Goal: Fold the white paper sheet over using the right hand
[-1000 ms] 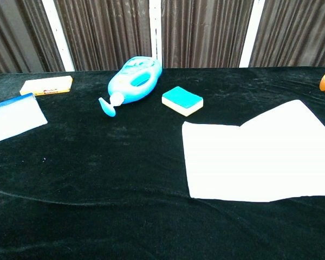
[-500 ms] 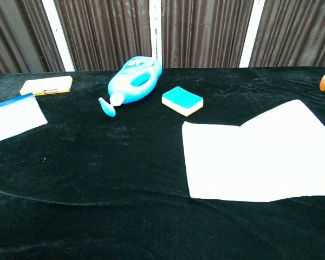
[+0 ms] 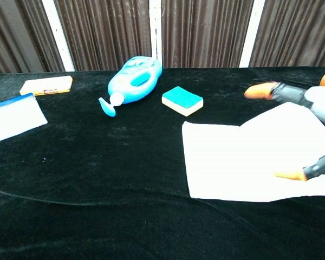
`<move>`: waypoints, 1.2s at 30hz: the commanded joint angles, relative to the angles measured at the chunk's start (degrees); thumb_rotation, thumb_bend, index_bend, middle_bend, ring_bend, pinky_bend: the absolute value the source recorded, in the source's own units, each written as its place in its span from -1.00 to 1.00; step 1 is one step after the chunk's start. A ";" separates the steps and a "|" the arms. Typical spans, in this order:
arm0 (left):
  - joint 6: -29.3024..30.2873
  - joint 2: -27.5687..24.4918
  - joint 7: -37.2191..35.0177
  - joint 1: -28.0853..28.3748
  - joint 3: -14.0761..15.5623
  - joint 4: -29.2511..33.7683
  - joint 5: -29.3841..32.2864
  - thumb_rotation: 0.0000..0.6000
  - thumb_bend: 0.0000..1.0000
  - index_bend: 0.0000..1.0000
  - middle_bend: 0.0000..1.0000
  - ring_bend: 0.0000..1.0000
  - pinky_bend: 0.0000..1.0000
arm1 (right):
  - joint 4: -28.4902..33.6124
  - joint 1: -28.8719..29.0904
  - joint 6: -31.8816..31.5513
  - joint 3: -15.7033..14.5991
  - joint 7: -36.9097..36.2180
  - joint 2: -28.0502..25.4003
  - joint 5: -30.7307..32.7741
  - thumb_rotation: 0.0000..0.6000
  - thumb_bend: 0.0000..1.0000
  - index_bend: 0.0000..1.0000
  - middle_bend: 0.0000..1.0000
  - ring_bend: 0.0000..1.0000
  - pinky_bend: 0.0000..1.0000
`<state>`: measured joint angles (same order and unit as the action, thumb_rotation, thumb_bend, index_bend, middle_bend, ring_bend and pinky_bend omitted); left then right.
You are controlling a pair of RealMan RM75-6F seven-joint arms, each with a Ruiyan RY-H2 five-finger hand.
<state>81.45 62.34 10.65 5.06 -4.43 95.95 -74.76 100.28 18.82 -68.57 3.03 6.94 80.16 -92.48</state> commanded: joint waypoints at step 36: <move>0.27 -1.92 -5.51 -0.91 -2.68 -0.72 4.26 1.00 -0.66 -1.00 -1.00 -1.00 -1.00 | -22.26 5.10 5.07 2.34 6.50 24.25 12.97 1.00 -0.88 -1.00 -1.00 -1.00 -1.00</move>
<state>81.77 60.45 5.18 4.15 -7.10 95.26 -70.55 78.27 23.83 -63.56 5.43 13.27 104.20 -79.66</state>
